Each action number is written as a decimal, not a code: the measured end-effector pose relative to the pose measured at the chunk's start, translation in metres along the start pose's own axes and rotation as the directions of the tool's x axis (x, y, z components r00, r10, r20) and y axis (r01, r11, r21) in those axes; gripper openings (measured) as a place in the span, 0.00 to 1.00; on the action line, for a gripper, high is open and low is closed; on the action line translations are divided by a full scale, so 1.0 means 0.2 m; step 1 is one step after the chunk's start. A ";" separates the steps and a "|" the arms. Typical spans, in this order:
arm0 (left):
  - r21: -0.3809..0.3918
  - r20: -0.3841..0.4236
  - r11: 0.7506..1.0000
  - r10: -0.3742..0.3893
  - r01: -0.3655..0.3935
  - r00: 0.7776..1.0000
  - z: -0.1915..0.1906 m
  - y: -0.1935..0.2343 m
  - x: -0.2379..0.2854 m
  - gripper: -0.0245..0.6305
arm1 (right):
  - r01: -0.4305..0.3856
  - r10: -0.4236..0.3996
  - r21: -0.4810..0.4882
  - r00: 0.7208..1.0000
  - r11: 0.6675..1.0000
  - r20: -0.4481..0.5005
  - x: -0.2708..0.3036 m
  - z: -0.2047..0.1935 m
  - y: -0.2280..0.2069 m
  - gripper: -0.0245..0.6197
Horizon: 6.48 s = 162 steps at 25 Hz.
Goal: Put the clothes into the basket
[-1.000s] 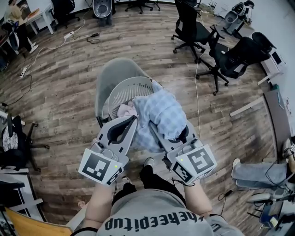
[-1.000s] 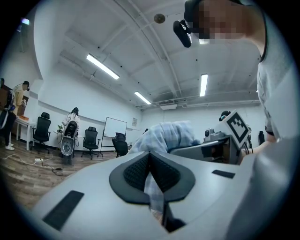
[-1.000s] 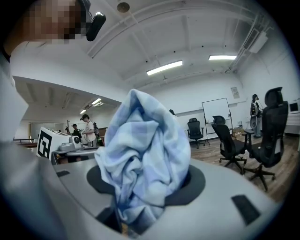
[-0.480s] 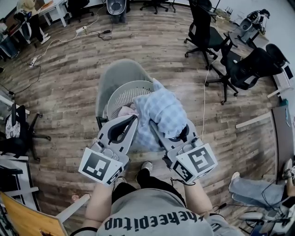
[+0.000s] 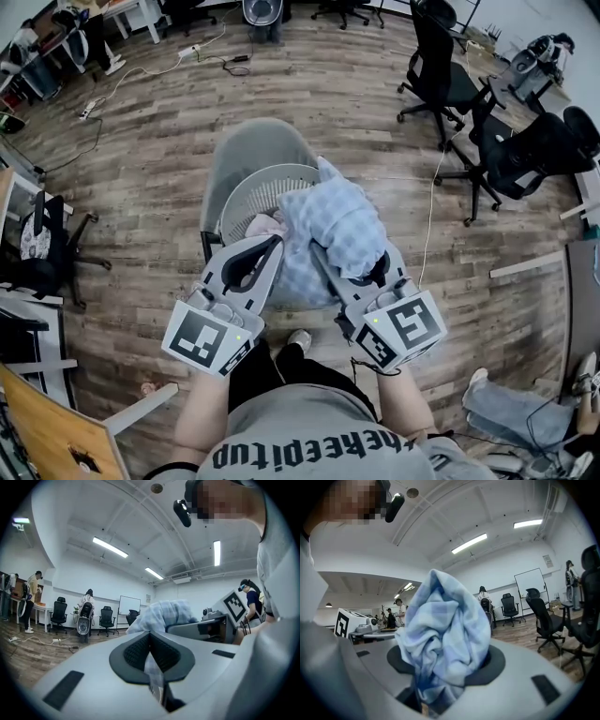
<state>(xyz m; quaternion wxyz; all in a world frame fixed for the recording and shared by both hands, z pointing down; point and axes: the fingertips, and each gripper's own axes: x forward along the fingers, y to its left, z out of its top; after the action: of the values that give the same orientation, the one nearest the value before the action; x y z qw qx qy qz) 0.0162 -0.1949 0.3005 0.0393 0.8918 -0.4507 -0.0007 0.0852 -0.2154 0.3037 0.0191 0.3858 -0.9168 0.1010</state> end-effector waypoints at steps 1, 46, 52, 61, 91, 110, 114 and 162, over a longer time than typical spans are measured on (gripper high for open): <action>0.002 0.000 1.000 0.005 -0.005 1.000 0.00 0.00 0.00 0.06 | -0.003 0.003 0.001 1.000 1.000 0.001 0.01 0.00 0.00 0.42; -0.023 -0.023 0.981 -0.191 0.191 0.981 0.03 0.61 0.14 0.06 | 0.188 -0.188 0.007 0.982 0.982 0.005 0.57 0.05 0.00 0.43; -0.057 -0.051 0.970 -0.238 0.235 0.970 -0.06 0.71 0.20 0.06 | 0.242 -0.241 0.033 0.970 0.970 -0.042 0.66 -0.06 -0.04 0.43; -0.115 -0.108 0.950 -0.303 0.290 0.947 -0.24 0.77 0.25 0.06 | 0.309 -0.299 0.072 0.945 0.948 -0.130 0.72 -0.27 -0.10 0.43; -0.234 -0.222 0.921 -0.363 0.312 0.905 -0.65 0.73 0.26 0.06 | 0.380 -0.311 0.109 0.865 0.918 -0.395 0.70 -0.84 -0.15 0.50; -0.239 -0.223 0.922 -0.356 0.303 0.907 -0.65 0.71 0.22 0.06 | 0.356 -0.284 0.099 0.859 0.929 -0.425 0.68 -0.84 -0.10 0.59; -0.244 -0.224 0.922 -0.356 0.301 0.907 -0.65 0.72 0.22 0.06 | 0.359 -0.289 0.092 0.857 0.929 -0.427 0.68 -0.83 -0.10 0.60; -0.121 -0.126 0.944 -0.321 0.306 0.939 -0.29 0.39 0.23 0.06 | 0.209 -0.201 0.029 0.966 0.978 -0.164 0.42 -0.27 0.00 0.05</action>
<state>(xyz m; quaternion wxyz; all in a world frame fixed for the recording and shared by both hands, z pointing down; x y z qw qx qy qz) -0.0167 -0.2734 0.3657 0.1154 0.9469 -0.2981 0.0349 0.0245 -0.2632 0.3657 0.0940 0.4695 -0.8650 0.1503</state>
